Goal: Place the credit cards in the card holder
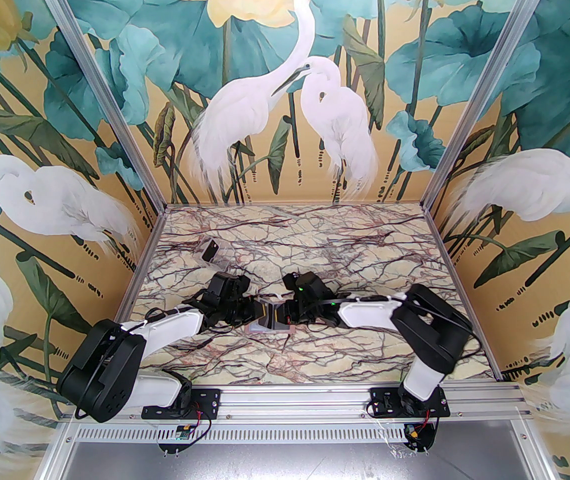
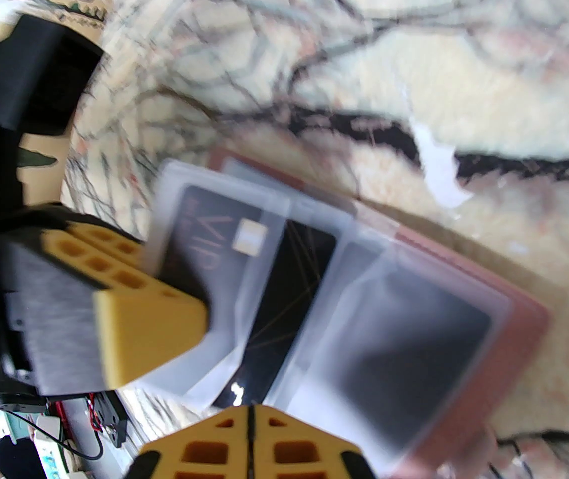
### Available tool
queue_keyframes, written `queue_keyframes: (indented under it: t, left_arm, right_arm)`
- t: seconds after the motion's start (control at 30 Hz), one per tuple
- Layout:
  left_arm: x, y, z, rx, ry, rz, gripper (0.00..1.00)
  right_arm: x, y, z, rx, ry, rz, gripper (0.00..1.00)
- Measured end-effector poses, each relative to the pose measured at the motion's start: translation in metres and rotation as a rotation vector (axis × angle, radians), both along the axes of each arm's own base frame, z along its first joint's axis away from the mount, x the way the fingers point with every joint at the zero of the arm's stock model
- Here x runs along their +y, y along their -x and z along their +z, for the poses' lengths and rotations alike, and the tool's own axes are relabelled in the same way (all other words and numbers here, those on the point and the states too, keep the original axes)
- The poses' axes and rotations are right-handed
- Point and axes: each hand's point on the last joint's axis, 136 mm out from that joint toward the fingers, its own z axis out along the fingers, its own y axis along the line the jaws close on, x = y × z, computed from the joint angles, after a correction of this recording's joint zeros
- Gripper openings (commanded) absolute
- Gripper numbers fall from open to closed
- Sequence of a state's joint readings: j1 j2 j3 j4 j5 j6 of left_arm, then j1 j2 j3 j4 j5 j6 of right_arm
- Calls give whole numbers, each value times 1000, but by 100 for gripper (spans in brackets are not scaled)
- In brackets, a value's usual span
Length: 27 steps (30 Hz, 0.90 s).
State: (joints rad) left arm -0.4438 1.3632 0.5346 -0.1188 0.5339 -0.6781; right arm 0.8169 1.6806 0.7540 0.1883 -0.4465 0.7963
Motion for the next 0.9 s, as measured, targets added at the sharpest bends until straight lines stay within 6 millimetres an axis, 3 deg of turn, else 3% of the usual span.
queue_keyframes:
  t: [0.23,0.4,0.6,0.73,0.9]
  left_arm:
    - [-20,2,17,-34,-1,-72,37]
    - [-38,6,23,-47,7,-128,38]
    - [-52,13,12,-18,-8,-171,37]
    - [-54,16,1,4,-27,-179,37]
    - [-51,11,2,-19,-48,-162,37]
  right_arm:
    - [-31,-14,3,-35,-9,-109,16]
    - [-52,-19,3,-43,-16,-182,17]
    - [-66,-22,14,-85,-43,-239,17]
    - [-72,-23,19,-105,-51,-265,17]
    - [-72,-24,20,-112,-52,-270,19]
